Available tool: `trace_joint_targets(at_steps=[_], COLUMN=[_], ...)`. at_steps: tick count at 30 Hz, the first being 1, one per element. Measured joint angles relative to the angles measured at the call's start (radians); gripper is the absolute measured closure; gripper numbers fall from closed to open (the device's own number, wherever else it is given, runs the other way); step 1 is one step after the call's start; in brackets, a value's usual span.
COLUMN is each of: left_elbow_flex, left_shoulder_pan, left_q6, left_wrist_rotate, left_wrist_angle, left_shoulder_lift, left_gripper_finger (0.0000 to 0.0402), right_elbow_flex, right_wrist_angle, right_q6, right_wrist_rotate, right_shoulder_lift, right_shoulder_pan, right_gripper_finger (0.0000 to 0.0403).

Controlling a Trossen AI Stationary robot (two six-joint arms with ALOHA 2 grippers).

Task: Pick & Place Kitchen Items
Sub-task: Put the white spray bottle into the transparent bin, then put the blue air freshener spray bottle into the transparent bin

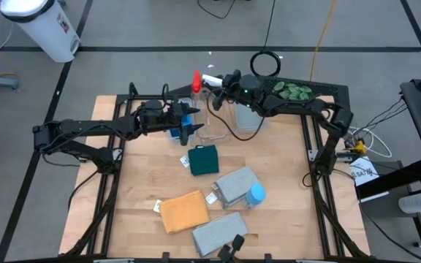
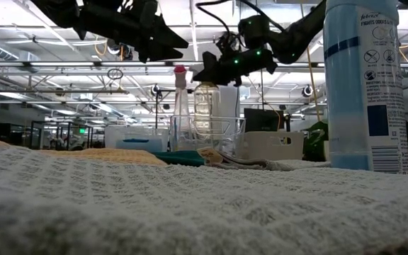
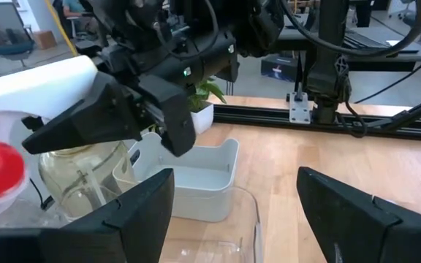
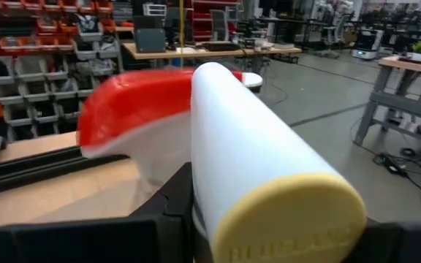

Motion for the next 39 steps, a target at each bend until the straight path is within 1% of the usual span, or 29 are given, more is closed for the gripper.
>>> trace_joint_targets(at_steps=[4,5,10,12,15,18,22,26,33,39], left_elbow_flex=[0.000,0.000,0.000,0.000,0.000,0.000,0.000,0.000,0.000,0.000], left_shoulder_pan=[0.001,0.001,0.000,0.000,0.000,0.000,0.000,0.000,0.000,0.000], left_q6=[0.000,0.000,0.000,0.000,0.000,-0.002,-0.004,-0.004,-0.009,-0.010], left_wrist_rotate=[0.000,0.000,0.000,0.000,0.000,0.000,0.000,0.000,0.000,0.000], left_wrist_angle=[0.000,0.001,0.001,0.001,0.001,0.001,0.001,0.001,0.001,-0.004], left_shoulder_lift=[0.000,0.000,0.000,0.000,0.000,0.000,0.000,0.000,0.000,0.000], left_gripper_finger=[0.0114,0.0114,0.0114,0.0114,0.0115,0.0114,0.0114,0.0114,0.0114,0.0114], right_elbow_flex=[0.000,0.000,0.000,0.000,0.000,0.000,0.000,0.000,0.000,0.000], right_wrist_angle=[-0.003,-0.003,-0.002,-0.002,-0.002,-0.017,-0.076,-0.192,-0.519,-0.796], right_q6=[0.000,0.000,0.000,0.000,0.000,0.000,-0.005,-0.007,-0.007,0.028], right_wrist_rotate=[0.001,0.001,0.000,0.000,-0.003,-0.003,-0.004,-0.003,-0.004,-0.004], right_shoulder_lift=[0.002,0.002,0.001,0.001,0.001,-0.007,-0.063,-0.144,-0.336,-0.513], right_shoulder_pan=[0.000,0.000,0.000,0.001,0.001,0.001,0.002,0.008,0.057,0.157], right_gripper_finger=[0.0298,0.0291,0.0204,0.0177,0.0150,0.0134,0.0124,0.0124,0.0134,0.0146])
